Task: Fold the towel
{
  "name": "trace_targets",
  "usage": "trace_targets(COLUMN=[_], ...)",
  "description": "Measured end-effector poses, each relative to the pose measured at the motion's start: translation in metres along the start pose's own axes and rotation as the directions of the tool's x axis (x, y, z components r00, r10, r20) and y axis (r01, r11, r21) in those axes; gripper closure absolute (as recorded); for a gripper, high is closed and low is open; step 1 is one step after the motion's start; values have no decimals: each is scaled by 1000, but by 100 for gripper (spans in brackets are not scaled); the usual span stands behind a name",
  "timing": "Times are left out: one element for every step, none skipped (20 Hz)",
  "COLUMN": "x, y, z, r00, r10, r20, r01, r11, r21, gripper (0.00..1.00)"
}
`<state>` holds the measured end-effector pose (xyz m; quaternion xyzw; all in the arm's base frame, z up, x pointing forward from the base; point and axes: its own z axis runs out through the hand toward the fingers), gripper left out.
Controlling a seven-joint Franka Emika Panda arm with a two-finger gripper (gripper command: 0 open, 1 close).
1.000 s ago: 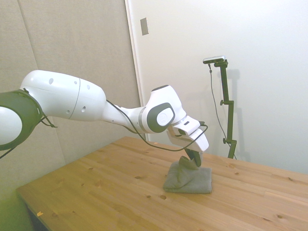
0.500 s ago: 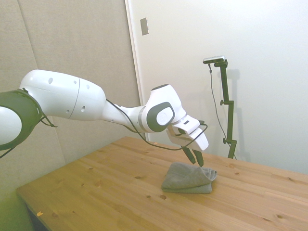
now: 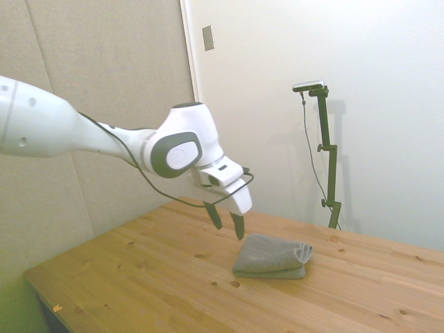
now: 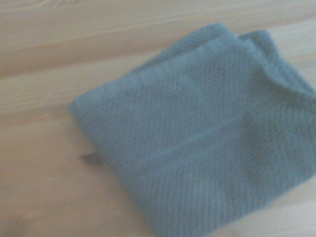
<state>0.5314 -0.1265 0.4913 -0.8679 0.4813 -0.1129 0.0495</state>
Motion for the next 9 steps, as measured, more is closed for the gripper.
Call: trace_targets(x=[-19,-39,-62,-89,-116,-144,-166,-185,-200], y=[3,5,7,8,11,15,22,31,42], z=[-6,-12,-18,-22,-25,-28,-29,-28,-27], r00=[1000,999,997,994,990,985,981,978,977], r10=[-19,-43,-72,-105,-137,-171,-193,-206,-211], r20=[8,10,14,20,27,29,26,27,25], r01=[19,43,71,104,136,169,191,204,208], r11=[1000,999,997,994,989,984,979,976,975], r21=[10,20,29,40,51,59,65,75,78], gripper=[0,0,0,0,0,0,0,0,0])
